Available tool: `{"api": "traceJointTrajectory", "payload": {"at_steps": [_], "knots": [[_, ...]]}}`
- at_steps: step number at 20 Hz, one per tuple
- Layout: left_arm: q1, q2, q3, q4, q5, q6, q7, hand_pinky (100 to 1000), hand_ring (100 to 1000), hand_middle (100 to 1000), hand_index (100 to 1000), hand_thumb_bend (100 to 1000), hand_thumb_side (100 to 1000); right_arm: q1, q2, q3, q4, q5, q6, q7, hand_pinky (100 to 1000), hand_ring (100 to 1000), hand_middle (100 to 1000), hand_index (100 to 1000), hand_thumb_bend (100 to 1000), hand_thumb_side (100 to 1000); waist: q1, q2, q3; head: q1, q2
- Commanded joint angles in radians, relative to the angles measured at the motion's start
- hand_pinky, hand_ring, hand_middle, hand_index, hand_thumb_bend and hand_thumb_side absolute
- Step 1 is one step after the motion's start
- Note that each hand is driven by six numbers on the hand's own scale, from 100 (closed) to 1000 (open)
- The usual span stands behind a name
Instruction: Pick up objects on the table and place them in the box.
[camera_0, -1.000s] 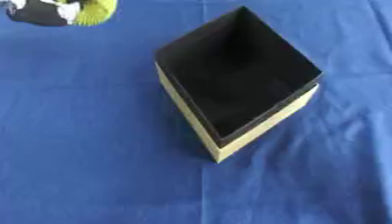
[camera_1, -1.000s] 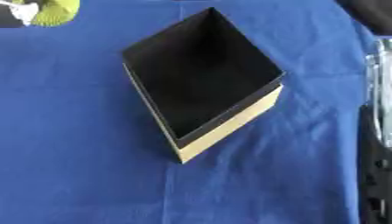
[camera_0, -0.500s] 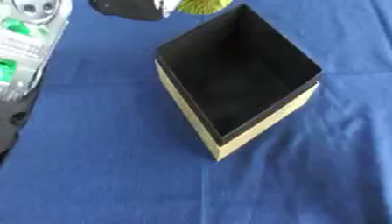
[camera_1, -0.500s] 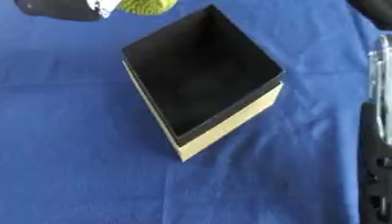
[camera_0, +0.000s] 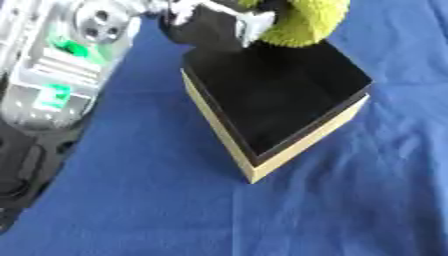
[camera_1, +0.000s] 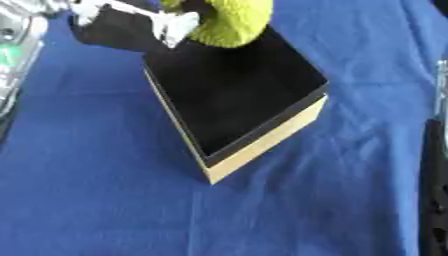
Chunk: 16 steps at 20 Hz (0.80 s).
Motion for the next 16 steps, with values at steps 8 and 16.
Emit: {"api": "traceJointTrajectory", "payload": {"at_steps": [8, 16], "knots": [[0.027, -0.089, -0.061, 0.136, -0.094, -0.047, -0.016, 153, 405, 489, 598, 107, 100, -0.012, -0.004, -0.001, -0.015, 0.012, 0.002, -0.022, 863, 812, 635, 869, 100, 374, -0.002, -0.128, 0.001, -0.009, 0.006], [0.061, -0.11, -0.057, 0.218, -0.148, -0.012, 0.047, 148, 402, 488, 598, 122, 100, -0.008, -0.003, -0.003, -0.015, 0.009, 0.001, -0.022, 863, 810, 631, 868, 100, 381, -0.001, -0.127, -0.001, -0.017, 0.006]]}}
